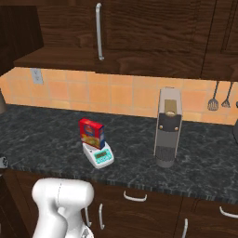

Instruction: Pick the boxed food and place it on the digital scale for weighing, and close the cabinet.

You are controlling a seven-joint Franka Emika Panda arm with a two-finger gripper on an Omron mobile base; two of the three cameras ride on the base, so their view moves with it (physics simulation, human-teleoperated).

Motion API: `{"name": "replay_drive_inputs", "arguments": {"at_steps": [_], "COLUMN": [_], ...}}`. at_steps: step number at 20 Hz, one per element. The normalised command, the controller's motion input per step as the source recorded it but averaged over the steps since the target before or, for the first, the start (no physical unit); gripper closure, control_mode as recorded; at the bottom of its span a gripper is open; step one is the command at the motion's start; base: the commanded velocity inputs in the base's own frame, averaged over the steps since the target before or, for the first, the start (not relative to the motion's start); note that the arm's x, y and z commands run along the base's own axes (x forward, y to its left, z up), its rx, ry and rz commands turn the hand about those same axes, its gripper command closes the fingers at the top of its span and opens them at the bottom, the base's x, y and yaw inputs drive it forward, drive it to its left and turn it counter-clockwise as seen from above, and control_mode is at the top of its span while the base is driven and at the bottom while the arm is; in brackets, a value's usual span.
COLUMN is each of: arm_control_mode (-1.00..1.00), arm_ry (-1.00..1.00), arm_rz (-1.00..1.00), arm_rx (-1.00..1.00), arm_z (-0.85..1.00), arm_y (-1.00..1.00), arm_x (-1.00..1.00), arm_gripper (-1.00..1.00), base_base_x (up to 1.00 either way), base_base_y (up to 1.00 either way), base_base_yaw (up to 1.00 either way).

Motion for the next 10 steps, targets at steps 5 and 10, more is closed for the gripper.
{"name": "replay_drive_inputs", "arguments": {"at_steps": [5,10], "arm_control_mode": [-1.00,-1.00], "arm_ry": [-0.18,-0.22], "arm_rz": [0.03,0.03], "arm_rx": [-0.19,-0.23], "arm_z": [-0.05,0.16], "arm_y": [0.85,0.84], "arm_x": [-0.94,-0.83], "arm_gripper": [-1.00,-1.00], "base_base_x": [0.00,0.00], "base_base_y": [0.00,0.00], "base_base_yaw": [0.00,0.00]}}
